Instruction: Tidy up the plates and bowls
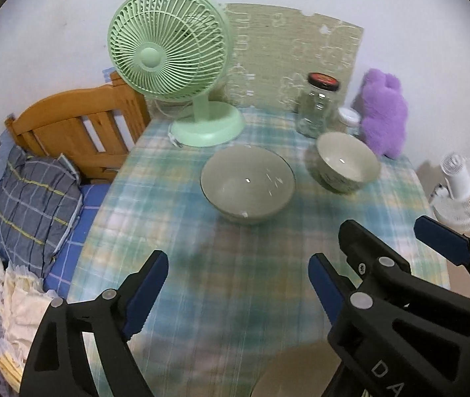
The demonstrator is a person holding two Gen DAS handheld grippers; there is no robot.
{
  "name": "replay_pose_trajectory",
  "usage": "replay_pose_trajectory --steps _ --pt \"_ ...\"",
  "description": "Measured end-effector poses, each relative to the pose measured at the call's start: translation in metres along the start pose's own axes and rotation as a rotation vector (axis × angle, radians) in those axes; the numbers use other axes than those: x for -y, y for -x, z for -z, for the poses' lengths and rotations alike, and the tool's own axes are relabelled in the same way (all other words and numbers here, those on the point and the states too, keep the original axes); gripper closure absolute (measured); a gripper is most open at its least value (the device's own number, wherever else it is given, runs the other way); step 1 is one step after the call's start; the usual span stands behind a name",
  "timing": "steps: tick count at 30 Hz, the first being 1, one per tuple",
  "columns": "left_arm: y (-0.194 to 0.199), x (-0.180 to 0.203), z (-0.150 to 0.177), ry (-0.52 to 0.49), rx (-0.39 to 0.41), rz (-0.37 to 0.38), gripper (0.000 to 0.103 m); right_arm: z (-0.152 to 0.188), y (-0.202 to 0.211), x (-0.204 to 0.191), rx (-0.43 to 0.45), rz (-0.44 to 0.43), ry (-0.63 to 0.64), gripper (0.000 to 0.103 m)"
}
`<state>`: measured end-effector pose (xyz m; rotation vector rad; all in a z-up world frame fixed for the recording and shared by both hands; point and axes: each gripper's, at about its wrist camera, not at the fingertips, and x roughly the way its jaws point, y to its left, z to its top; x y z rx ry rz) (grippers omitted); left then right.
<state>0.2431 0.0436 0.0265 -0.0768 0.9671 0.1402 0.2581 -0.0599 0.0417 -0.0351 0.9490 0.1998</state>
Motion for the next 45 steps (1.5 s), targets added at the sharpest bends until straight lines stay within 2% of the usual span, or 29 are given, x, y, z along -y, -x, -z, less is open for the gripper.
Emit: replay_pose_trajectory --steps 5,8,10,16,18,26,29,32,38,43,45 --pt "-0.024 0.002 -0.026 0.018 0.008 -0.03 0.013 -0.029 -0.026 0.003 0.008 0.0 0.046 0.027" --pt "-0.039 0.002 -0.041 0.018 0.019 -0.011 0.013 -0.046 -0.045 0.004 0.002 -0.016 0.062 0.024" --pt "-0.047 0.002 -0.048 0.011 0.027 -0.005 0.014 -0.055 -0.054 0.004 0.01 -0.015 0.07 0.017" --pt "-0.078 0.002 -0.065 0.006 -0.002 -0.023 0.016 -0.078 -0.086 0.002 0.025 -0.033 0.131 0.016" --pt "-0.089 0.001 -0.069 0.01 -0.017 -0.044 0.023 -0.083 -0.1 0.002 0.004 -0.057 0.129 0.016" --pt "-0.129 -0.005 -0.073 0.037 -0.058 -0.088 0.033 -0.09 -0.144 -0.003 -0.031 -0.069 0.12 0.016" --pt "-0.143 -0.008 -0.073 0.051 -0.085 -0.103 0.044 -0.09 -0.158 -0.004 -0.047 -0.074 0.098 0.017" --pt "-0.153 -0.009 -0.072 0.05 -0.093 -0.13 0.051 -0.089 -0.168 -0.005 -0.047 -0.076 0.088 0.024" --pt "-0.165 -0.014 -0.069 0.062 -0.103 -0.16 0.065 -0.089 -0.186 -0.013 -0.088 -0.096 0.108 0.049" --pt "-0.17 -0.022 -0.069 0.087 -0.116 -0.172 0.08 -0.088 -0.196 -0.019 -0.129 -0.126 0.107 0.076" --pt "-0.17 -0.023 -0.069 0.1 -0.114 -0.176 0.083 -0.088 -0.198 -0.022 -0.136 -0.129 0.111 0.08"
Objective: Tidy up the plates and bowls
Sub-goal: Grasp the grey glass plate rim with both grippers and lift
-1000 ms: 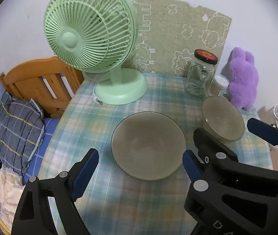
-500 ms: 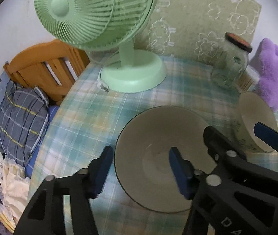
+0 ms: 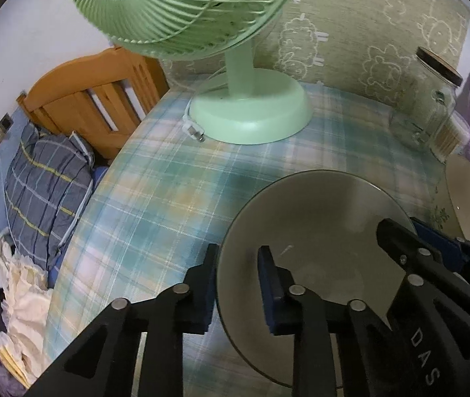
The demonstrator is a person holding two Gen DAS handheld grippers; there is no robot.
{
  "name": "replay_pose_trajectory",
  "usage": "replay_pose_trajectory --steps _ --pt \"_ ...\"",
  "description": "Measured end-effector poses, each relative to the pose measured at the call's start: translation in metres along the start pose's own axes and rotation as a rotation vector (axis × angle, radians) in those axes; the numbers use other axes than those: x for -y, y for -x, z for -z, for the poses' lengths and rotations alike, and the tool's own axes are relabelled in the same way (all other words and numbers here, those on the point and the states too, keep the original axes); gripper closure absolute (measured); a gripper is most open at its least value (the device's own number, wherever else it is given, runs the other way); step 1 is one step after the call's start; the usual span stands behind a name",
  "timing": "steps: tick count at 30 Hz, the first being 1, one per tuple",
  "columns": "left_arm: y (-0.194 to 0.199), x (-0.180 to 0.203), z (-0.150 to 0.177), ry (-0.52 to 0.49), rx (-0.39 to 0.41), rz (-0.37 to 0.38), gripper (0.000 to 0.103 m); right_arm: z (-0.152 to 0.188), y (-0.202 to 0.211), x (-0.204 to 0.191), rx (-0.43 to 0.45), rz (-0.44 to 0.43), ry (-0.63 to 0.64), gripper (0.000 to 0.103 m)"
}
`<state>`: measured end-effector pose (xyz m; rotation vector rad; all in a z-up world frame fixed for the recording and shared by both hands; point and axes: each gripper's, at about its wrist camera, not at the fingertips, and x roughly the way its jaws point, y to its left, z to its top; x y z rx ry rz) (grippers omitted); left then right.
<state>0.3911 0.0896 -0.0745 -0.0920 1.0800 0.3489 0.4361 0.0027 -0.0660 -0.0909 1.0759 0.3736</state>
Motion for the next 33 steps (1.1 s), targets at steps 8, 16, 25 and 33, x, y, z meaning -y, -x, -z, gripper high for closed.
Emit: replay_pose_trajectory --steps 8,16,25,33 --pt "0.0 0.001 0.001 -0.009 -0.007 -0.009 0.086 0.0 0.001 -0.002 -0.004 0.028 -0.002 0.085" --pt "0.009 0.003 0.008 -0.019 -0.016 -0.007 0.086 0.007 0.008 0.002 -0.021 0.026 -0.021 0.085" --pt "0.022 0.011 0.024 -0.039 -0.037 0.033 0.085 0.028 0.024 0.013 -0.043 0.055 -0.045 0.085" --pt "0.044 0.015 0.036 -0.065 -0.026 0.058 0.085 0.044 0.047 0.019 -0.047 0.08 -0.071 0.085"
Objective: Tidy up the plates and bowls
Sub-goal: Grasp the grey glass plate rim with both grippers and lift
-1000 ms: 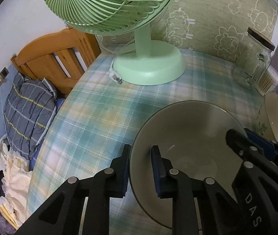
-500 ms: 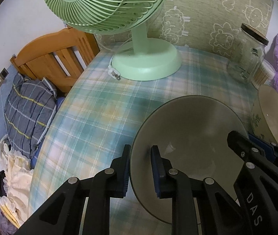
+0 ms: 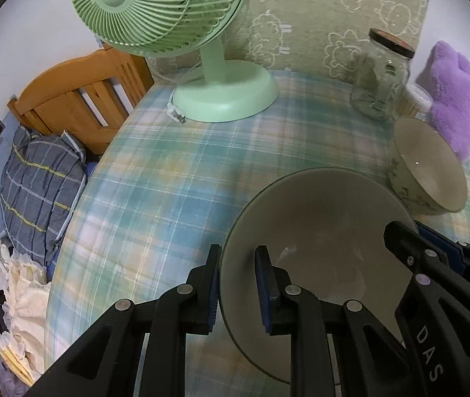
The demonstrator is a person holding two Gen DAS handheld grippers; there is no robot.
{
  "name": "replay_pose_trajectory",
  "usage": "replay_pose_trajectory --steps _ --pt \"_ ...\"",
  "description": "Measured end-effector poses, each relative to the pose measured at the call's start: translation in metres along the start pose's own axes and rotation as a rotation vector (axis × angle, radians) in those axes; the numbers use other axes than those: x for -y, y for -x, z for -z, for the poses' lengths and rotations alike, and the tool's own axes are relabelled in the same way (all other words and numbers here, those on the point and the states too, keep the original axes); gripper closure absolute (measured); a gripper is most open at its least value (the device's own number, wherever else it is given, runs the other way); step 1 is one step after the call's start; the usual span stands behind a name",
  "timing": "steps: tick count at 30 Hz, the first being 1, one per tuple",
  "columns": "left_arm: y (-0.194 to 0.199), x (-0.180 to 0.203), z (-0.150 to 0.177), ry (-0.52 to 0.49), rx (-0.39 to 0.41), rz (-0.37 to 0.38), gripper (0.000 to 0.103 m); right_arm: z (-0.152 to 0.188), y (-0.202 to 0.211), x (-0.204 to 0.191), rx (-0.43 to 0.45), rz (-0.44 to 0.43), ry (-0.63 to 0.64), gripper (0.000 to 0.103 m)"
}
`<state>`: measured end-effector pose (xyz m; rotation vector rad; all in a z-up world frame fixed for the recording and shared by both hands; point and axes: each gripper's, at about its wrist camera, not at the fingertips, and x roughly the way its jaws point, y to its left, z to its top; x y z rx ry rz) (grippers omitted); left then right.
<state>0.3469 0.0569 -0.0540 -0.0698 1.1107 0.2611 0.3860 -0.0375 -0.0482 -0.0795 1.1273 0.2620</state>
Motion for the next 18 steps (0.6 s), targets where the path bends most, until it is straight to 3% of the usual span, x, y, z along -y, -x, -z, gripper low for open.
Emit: replay_pose_trajectory --steps 18 --pt "0.081 -0.008 0.022 -0.074 0.087 0.081 0.086 0.032 0.089 -0.005 0.084 0.08 -0.076 0.085"
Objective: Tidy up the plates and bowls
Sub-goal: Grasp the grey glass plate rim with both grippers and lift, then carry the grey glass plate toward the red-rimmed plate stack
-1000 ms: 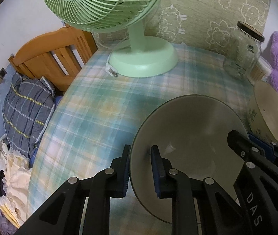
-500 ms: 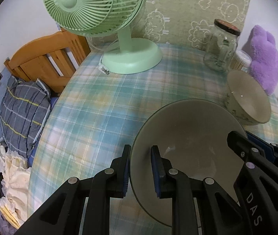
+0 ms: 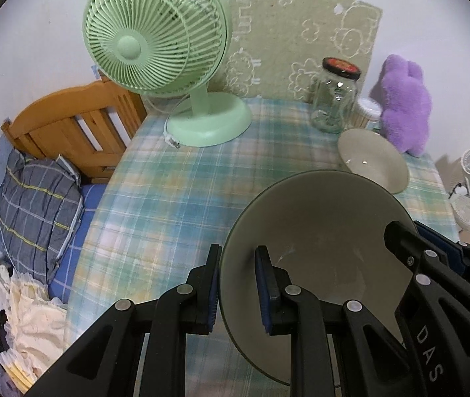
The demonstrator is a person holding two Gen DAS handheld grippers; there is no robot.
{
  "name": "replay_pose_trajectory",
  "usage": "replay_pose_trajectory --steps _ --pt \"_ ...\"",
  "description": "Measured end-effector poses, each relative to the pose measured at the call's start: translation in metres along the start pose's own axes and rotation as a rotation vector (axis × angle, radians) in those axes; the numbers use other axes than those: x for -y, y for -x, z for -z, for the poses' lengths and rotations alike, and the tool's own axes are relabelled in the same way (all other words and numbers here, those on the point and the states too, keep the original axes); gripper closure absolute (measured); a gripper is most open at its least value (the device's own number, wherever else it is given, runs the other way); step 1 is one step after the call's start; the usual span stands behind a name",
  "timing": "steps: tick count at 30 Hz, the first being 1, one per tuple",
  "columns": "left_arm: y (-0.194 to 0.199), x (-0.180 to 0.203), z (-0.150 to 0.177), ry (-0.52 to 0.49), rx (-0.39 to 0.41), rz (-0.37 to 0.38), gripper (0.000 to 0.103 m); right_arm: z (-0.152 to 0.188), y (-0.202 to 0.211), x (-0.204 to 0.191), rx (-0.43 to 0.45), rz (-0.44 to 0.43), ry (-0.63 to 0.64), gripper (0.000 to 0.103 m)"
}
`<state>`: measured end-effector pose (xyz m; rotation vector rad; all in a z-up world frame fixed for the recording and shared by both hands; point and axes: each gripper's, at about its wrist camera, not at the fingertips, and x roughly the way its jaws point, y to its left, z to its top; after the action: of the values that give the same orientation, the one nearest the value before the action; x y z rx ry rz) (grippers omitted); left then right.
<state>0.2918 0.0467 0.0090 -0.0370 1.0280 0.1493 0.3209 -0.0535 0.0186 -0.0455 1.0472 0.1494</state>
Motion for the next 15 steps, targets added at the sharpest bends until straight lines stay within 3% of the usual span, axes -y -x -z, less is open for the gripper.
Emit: replay_pose_trajectory --steps 15 --pt "0.058 0.003 0.046 -0.07 0.031 0.065 0.086 0.053 0.072 0.003 0.039 0.064 -0.07 0.085"
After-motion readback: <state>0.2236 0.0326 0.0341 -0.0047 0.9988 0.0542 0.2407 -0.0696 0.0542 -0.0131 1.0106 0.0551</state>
